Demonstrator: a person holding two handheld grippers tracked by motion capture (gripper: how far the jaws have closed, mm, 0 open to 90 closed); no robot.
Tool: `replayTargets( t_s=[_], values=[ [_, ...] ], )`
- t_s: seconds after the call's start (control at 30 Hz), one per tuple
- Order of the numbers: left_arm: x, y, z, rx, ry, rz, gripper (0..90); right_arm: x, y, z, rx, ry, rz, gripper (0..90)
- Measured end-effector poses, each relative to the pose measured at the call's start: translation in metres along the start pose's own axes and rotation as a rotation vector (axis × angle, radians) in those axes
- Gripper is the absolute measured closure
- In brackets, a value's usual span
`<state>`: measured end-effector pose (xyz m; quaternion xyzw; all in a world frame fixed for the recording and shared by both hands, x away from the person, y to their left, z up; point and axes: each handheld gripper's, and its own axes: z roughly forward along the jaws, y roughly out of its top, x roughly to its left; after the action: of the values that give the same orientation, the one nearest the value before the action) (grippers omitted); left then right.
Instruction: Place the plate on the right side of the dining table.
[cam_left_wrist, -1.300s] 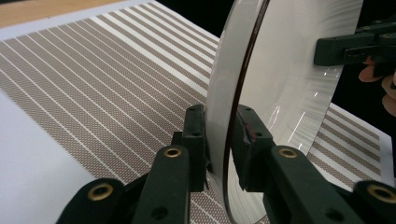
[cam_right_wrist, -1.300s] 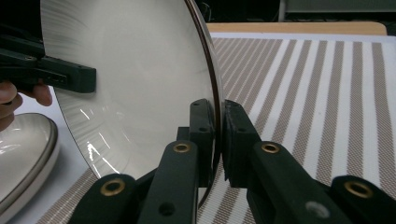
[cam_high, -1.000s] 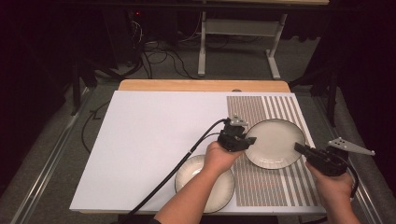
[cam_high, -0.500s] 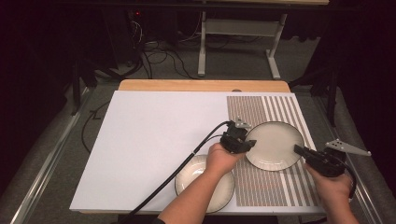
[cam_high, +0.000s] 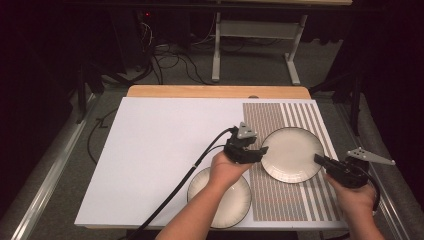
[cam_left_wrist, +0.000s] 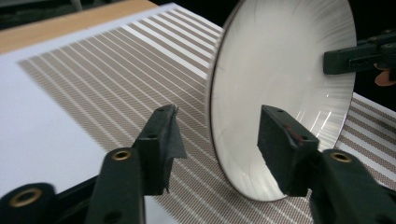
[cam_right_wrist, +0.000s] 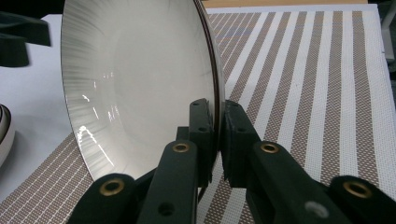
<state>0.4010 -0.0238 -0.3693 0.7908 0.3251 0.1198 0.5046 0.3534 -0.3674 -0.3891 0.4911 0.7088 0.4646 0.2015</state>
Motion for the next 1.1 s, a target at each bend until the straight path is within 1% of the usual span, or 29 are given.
replayTargets(
  t_s=[0.1, 0.17, 0.23, 0.3, 0.33, 0.37, 0.43, 0.6, 0.7, 0.87, 0.93, 1.03, 1.1],
  values=[
    [0.009, -0.007, -0.019, -0.016, 0.015, -0.015, 39.8, 0.001, 0.001, 0.000, 0.002, -0.003, 0.001, 85.9],
    [0.013, -0.012, -0.030, -0.025, 0.030, -0.015, 37.4, 0.001, 0.001, 0.001, 0.005, -0.005, 0.000, 85.8],
    [0.018, -0.018, -0.043, -0.039, 0.043, -0.024, 34.5, 0.001, 0.001, 0.002, 0.007, -0.007, 0.006, 85.7],
    [0.024, -0.024, -0.058, -0.053, 0.050, -0.035, 32.0, 0.000, 0.001, 0.002, 0.011, -0.010, 0.008, 85.6],
    [0.025, -0.026, -0.062, -0.061, 0.053, -0.039, 30.8, 0.000, 0.001, 0.002, 0.012, -0.009, 0.008, 85.4],
    [0.028, -0.030, -0.070, -0.064, 0.052, -0.037, 29.9, -0.001, 0.002, 0.003, 0.013, -0.009, 0.007, 85.3],
    [0.032, -0.035, -0.081, -0.071, 0.056, -0.040, 27.8, -0.001, 0.001, 0.003, 0.017, -0.014, 0.010, 85.2],
    [0.040, -0.050, -0.110, -0.102, 0.096, -0.049, 18.0, -0.002, 0.002, 0.005, 0.024, -0.019, 0.017, 84.8],
    [0.046, -0.060, -0.128, -0.118, 0.122, -0.057, 15.9, -0.002, 0.002, 0.005, 0.029, -0.023, 0.017, 84.6],
    [0.053, -0.074, -0.152, -0.140, 0.149, -0.068, 12.4, -0.003, 0.002, 0.007, 0.036, -0.028, 0.025, 84.2],
    [0.056, -0.079, -0.161, -0.143, 0.160, -0.066, 10.0, -0.004, 0.002, 0.008, 0.039, -0.030, 0.028, 83.9],
    [0.060, -0.087, -0.176, -0.156, 0.175, -0.067, 8.9, -0.004, 0.002, 0.008, 0.046, -0.035, 0.027, 83.6],
    [0.062, -0.093, -0.187, -0.164, 0.193, -0.073, 6.1, -0.005, 0.002, 0.009, 0.048, -0.039, 0.028, 83.3]
  ],
)
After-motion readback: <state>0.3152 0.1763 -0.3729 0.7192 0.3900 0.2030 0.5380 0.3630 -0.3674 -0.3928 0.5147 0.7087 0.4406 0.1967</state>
